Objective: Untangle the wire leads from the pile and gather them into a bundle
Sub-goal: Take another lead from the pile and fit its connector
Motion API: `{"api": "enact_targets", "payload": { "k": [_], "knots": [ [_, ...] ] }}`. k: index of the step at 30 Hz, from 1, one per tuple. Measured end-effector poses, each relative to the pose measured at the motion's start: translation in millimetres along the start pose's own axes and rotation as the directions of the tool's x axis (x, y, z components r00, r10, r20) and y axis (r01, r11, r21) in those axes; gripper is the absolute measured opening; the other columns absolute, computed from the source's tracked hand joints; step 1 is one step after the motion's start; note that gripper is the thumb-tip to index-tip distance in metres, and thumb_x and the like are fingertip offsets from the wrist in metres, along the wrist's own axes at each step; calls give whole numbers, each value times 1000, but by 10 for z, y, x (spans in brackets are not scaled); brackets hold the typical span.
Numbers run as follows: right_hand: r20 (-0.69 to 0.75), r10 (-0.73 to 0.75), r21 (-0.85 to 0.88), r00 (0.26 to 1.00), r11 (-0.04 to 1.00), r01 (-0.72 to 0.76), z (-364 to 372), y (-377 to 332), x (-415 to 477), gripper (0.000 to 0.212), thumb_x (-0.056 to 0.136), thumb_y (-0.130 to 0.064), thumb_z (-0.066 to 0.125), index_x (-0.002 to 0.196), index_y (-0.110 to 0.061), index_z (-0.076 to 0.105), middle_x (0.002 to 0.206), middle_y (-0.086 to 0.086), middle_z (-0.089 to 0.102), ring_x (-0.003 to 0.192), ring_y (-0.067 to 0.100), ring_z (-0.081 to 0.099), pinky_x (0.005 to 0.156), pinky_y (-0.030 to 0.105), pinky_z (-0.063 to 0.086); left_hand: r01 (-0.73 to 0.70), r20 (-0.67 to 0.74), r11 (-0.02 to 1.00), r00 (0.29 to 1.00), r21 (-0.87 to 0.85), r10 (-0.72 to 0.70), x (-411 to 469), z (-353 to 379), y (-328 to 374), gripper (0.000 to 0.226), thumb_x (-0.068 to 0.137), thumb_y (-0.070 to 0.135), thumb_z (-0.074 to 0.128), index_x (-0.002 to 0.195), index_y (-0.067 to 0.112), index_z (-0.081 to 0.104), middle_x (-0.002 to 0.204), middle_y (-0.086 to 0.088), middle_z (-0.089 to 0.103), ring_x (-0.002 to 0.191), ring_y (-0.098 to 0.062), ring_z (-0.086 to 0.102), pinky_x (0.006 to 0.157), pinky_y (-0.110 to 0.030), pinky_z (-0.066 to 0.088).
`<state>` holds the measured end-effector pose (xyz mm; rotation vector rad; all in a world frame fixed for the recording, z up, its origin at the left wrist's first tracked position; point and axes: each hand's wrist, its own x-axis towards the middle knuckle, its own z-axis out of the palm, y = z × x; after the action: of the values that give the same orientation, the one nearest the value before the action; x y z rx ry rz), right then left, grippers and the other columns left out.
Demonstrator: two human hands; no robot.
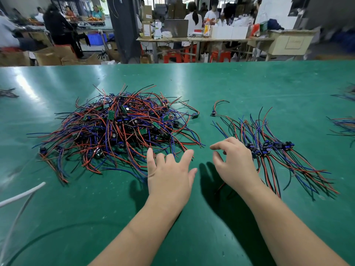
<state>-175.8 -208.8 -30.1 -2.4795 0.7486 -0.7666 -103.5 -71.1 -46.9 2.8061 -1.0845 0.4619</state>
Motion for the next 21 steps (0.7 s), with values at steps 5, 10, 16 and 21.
{"api": "enact_targets", "payload": {
  "k": [5, 10, 16, 21],
  "knots": [
    [17, 0, 0, 1000, 1000, 0, 4, -1, -12, 16, 86, -12, 61, 98, -15, 72, 97, 0, 62, 94, 20, 56, 88, 46, 44, 15, 53, 998, 998, 66, -18, 19, 96, -32, 55, 95, 61, 19, 128, 27, 46, 121, 3, 53, 115, -29, 45, 107, -51, -15],
    [11, -16, 2, 1000, 1000, 16, 12, 24, 3, 17, 86, -11, 61, 99, -15, 72, 97, -1, 63, 93, 19, 56, 89, 41, 44, 89, -45, 995, 995, -49, -91, 34, 43, -63, 41, 96, 50, 32, 112, 23, 57, 111, 5, 56, 110, -21, 49, 106, -44, 3],
    [76, -57, 250, 995, 968, 36, 20, 40, -7, 38, 81, -1, 65, 111, -24, 68, 89, -5, 64, 65, 6, 55, 68, 4, 38, -96, -340, 905, 939, -414, -56, 2, -145, -35, 12, 84, 29, 58, 87, 24, 69, 86, 10, 67, 84, -15, 64, 84, -34, 24],
    [249, -190, 474, 950, 879, 52, 80, -45, -64, 49, 75, 3, 64, 111, -30, 67, 96, -9, 69, 84, 7, 63, 80, 20, 48, -423, -555, 799, 821, -428, 137, -75, -217, 81, 16, 86, 26, 56, 86, 19, 71, 85, 7, 68, 82, -16, 63, 81, -34, 36]
  ]
}}
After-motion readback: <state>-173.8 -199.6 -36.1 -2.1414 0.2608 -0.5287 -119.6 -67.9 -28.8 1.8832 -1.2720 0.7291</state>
